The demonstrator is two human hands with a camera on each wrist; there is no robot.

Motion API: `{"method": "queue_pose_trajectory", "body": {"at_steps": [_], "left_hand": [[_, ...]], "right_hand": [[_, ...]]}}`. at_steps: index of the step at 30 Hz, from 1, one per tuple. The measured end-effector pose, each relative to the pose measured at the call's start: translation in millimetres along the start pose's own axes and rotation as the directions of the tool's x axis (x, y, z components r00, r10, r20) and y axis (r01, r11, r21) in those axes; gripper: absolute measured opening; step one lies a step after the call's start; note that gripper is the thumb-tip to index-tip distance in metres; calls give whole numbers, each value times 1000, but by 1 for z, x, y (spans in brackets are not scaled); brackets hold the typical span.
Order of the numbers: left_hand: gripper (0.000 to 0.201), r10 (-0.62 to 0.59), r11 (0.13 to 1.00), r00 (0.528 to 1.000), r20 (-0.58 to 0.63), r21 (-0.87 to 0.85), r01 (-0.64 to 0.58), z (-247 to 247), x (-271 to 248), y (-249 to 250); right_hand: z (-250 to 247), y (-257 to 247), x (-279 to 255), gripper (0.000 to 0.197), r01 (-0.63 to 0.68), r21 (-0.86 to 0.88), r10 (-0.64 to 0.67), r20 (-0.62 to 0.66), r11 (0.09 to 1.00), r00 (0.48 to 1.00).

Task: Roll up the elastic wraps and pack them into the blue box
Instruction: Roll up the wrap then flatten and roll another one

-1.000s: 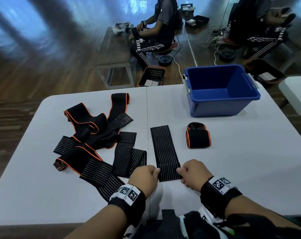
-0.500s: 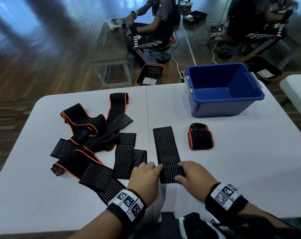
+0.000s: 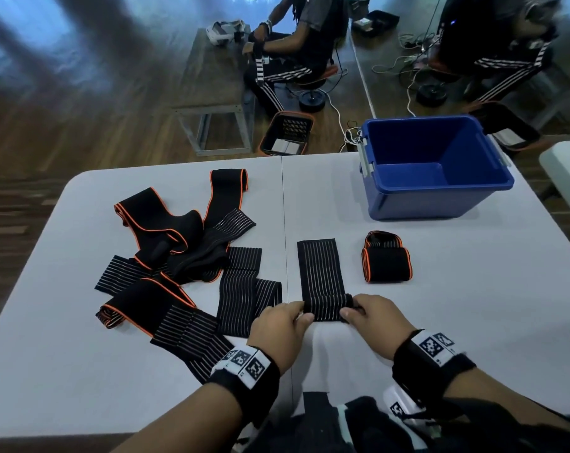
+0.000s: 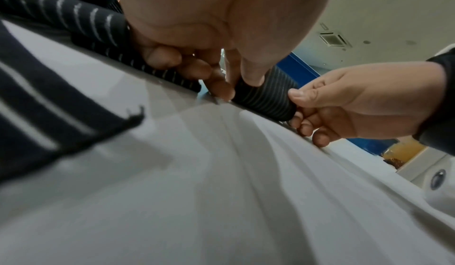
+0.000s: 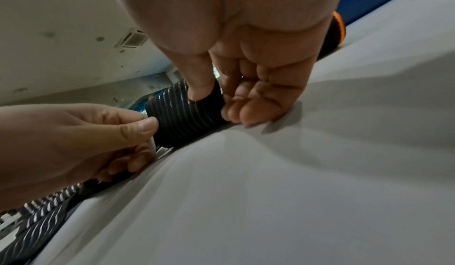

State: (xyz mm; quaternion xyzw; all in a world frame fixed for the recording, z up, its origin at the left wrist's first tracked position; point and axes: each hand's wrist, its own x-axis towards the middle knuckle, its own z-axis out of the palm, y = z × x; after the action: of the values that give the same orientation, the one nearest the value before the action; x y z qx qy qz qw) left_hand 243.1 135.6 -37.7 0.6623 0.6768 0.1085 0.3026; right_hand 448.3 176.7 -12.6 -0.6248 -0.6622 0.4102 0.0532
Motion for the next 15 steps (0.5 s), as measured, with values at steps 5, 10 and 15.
{"method": "queue_pose_trajectory", "body": {"at_steps": [5, 10, 15], "left_hand": [[37, -58, 995, 998, -19, -84, 56, 0, 3, 3], [43, -110, 990, 994, -5, -93, 109, -3, 8, 7], [23, -150, 984, 987, -62, -105, 143, -6, 11, 11]], "right_hand": [[1, -2, 4, 45, -61, 33, 62, -25, 998, 998], [2, -5, 8, 53, -79, 12, 79, -25, 997, 997], [3, -7, 10, 51, -118, -34, 117, -53, 992, 992]]}}
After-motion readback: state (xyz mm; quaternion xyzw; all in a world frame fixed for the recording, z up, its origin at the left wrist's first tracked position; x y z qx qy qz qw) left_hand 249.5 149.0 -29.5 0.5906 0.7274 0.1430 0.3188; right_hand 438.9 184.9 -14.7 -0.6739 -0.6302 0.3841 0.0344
